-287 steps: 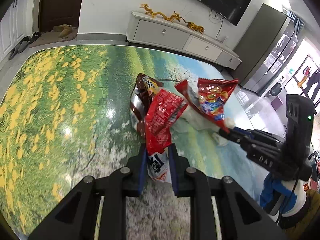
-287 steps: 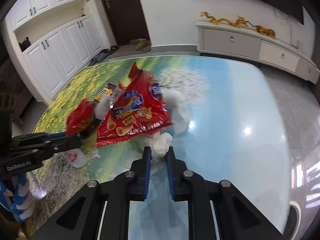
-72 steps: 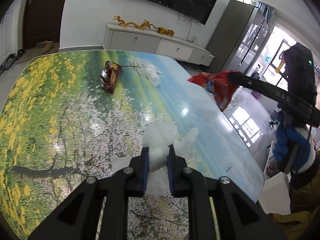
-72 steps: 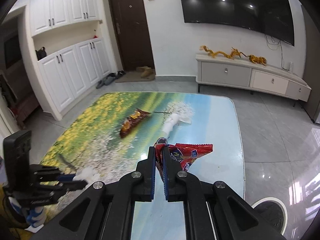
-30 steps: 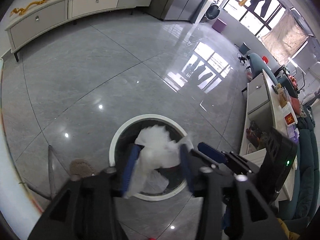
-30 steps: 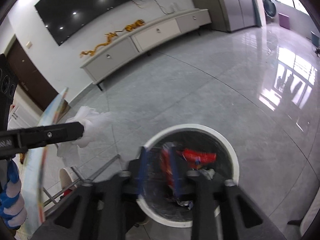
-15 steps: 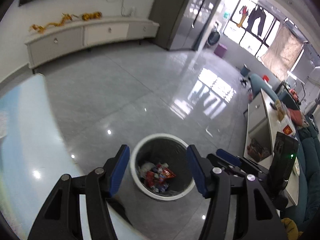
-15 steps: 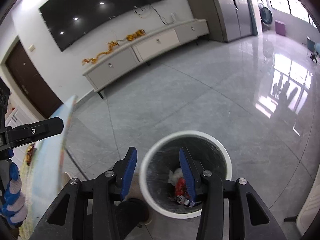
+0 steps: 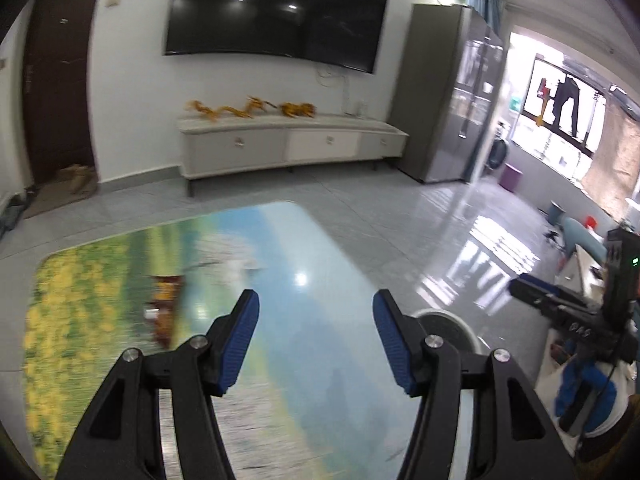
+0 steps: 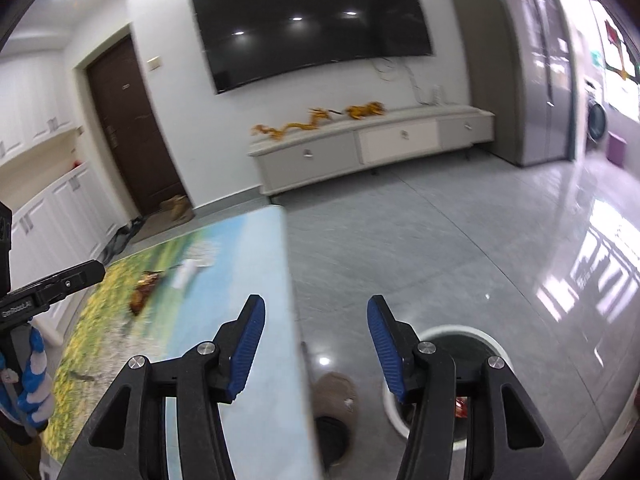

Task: Collect trash
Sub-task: 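Move both tools back over the table toward the brown snack bag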

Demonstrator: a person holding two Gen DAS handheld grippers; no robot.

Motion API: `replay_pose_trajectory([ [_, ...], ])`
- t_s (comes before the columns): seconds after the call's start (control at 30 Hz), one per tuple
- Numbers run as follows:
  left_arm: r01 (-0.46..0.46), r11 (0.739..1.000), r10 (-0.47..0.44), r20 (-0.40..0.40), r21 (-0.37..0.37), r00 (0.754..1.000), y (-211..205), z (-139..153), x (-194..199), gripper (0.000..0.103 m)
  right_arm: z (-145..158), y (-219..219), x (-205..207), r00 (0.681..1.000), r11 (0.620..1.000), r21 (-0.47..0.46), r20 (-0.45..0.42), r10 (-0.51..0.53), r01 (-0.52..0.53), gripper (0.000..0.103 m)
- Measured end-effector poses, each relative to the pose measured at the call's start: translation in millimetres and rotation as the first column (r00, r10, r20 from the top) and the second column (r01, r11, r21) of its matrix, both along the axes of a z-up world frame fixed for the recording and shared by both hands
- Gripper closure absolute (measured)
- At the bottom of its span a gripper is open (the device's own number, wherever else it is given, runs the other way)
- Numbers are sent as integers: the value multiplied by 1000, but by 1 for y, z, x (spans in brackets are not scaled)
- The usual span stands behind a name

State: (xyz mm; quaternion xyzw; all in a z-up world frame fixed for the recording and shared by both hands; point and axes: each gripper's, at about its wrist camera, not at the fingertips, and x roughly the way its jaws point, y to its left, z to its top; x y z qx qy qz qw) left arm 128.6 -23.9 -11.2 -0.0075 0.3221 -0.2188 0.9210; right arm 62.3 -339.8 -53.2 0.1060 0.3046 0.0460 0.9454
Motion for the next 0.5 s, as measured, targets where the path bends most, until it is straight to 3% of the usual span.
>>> replay_pose_trajectory([
  [0.27,-203,979,203,-4,18,979,125,-8,9,46,14,68,18,991,991,-28,5,133,-133,49],
  [0.5,-285,958,286,-59,12,957,181,-32,31,46,8,111,49,975,973,-68,-34,218,-220,46],
])
